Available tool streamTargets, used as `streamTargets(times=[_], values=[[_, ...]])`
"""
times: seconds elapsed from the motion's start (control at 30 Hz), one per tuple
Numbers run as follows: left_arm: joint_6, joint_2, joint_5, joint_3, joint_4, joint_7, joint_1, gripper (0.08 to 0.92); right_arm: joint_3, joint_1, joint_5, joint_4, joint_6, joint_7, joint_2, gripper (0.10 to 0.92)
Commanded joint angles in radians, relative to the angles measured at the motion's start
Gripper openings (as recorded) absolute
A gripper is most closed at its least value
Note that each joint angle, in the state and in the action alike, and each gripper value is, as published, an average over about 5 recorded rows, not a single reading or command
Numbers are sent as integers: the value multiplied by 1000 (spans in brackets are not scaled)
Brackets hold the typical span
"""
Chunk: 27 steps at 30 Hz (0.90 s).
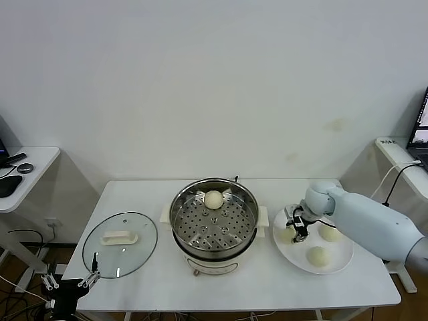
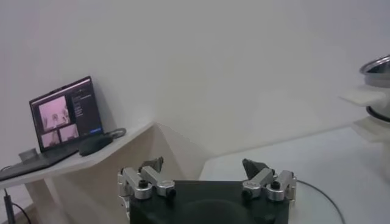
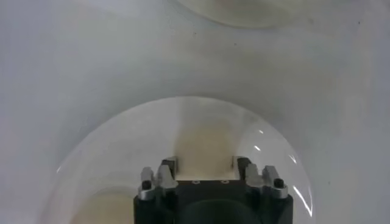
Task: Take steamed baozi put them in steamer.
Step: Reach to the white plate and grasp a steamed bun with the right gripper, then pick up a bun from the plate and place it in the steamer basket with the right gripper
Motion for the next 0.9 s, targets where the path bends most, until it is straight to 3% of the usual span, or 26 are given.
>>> streamTargets(times=[0.03, 0.4, 0.67, 0.9], values=[[0, 1, 0, 0, -2, 0, 1, 823, -4, 48, 32, 39, -13, -8, -38, 471], [3, 15, -12, 21, 1, 3, -24, 823, -331, 577, 329, 335, -120, -19, -207, 487], [2, 37, -22, 43, 22, 4, -57, 823, -583, 997, 666, 458, -279, 54, -25, 492], [-8, 47, -5, 46, 35, 0, -71, 823, -555, 924, 874, 478, -455, 213, 172, 492]])
